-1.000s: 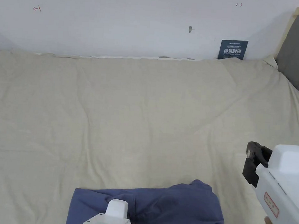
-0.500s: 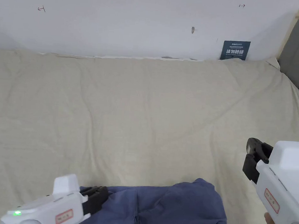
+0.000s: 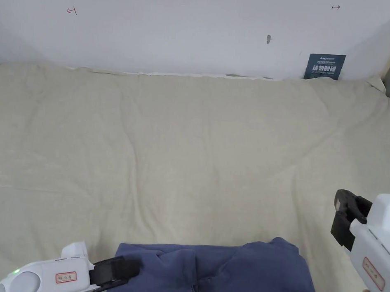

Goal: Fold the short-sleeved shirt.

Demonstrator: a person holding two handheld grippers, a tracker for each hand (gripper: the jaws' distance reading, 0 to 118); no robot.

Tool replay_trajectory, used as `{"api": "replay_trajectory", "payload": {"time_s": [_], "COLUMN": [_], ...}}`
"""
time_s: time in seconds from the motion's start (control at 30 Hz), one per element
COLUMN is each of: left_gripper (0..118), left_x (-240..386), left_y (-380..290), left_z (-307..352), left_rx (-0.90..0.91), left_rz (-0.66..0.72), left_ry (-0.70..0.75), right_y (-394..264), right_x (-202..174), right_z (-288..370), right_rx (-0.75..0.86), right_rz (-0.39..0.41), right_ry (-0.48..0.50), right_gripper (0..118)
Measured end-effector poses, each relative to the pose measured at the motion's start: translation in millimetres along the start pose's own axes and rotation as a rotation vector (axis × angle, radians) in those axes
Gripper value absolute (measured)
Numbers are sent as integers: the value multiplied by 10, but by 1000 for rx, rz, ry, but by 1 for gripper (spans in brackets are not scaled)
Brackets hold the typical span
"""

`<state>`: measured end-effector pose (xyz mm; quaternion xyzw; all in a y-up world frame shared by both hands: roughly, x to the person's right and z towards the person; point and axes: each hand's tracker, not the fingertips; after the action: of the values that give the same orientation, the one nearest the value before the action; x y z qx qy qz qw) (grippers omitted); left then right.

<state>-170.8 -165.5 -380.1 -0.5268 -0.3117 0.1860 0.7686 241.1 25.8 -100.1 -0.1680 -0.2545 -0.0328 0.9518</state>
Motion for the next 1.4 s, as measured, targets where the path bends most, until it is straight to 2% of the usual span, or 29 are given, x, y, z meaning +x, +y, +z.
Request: {"api": "replay_trajectory", "payload": {"time_s": [0.03,0.07,0.13,0.17,0.2,0.27,0.37,0.47,0.7,0.83,1.03,1.2,1.37,1.4], "left_gripper": [75,52,40,24,15,13,11,10,10,11,11,11,11,15], "left_x": [-35,-29,27,48,55,81,205,292,53,288,1019,1743,2283,2327], "left_y": [-3,-31,-77,-79,-86,-88,-97,-41,208,173,117,-57,-394,-462], "left_z": [-66,-102,-142,-147,-147,-161,-24,288,977,1142,779,220,-499,-622], "left_rx": [-9,-29,-20,-17,-18,-22,30,83,171,178,154,62,-65,-105], "left_rz": [10,21,-47,-91,-112,-64,-132,-138,-205,-280,-353,-453,-628,-647], "left_ry": [-7,-8,44,50,51,41,62,55,296,464,439,264,232,247], "right_y": [-8,-14,-25,-30,-34,-48,-36,4,81,64,49,15,-31,-38], "right_x": [11,20,31,31,33,48,46,32,-67,-84,-70,42,212,242], "right_z": [-12,-23,-32,-32,-34,-56,-80,-113,-105,-106,-93,-67,-10,0], "right_rx": [-3,-7,-13,-15,-16,-21,-26,-18,9,13,10,10,7,7], "right_rz": [0,-2,-5,-8,-10,-17,-13,-2,0,-8,-11,-22,-41,-46], "right_ry": [-3,-6,-9,-13,-16,-16,-14,-6,28,46,61,50,12,5], "right_gripper": [2,2,2,2,2,2,2,2,2,2,2,2,2,2]}}
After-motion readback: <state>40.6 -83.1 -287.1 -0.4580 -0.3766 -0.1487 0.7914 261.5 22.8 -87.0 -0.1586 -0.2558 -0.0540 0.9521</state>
